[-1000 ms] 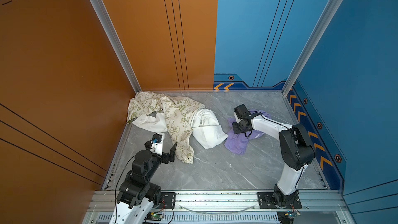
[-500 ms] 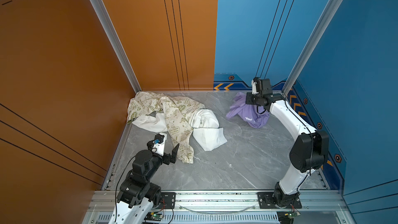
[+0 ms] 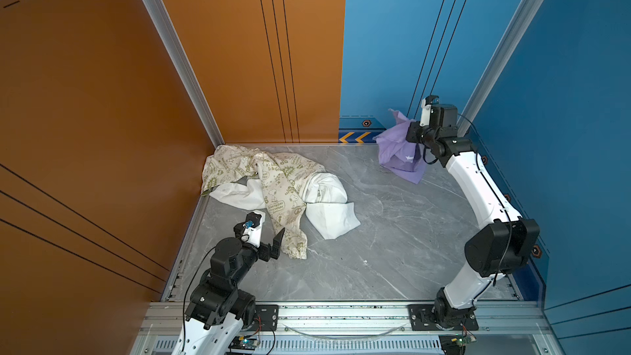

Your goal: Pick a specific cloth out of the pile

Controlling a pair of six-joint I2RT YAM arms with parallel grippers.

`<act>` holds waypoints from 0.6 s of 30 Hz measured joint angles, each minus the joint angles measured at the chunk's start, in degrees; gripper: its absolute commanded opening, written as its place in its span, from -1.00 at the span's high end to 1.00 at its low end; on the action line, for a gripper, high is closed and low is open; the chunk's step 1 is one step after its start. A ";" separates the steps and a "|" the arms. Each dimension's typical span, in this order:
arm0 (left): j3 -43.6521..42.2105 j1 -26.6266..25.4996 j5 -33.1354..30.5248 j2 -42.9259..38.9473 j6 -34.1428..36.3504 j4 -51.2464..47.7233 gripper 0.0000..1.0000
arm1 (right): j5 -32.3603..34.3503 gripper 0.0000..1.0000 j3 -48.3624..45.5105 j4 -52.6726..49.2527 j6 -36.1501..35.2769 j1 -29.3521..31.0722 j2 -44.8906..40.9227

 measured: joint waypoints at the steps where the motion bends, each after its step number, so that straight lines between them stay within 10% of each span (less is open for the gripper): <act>1: 0.00 0.00 0.00 0.00 0.00 0.00 -0.96 | 0.42 0.50 -3.74 -0.15 -0.22 -0.66 -0.39; 10: 0.00 0.00 0.00 0.02 0.02 0.00 -0.96 | 0.90 -0.45 -25.49 0.33 7.52 -12.83 -9.01; 18: 0.00 0.00 -0.02 0.28 0.02 0.00 -0.96 | -3.21 -0.71 -21.70 5.64 10.47 -9.07 -11.30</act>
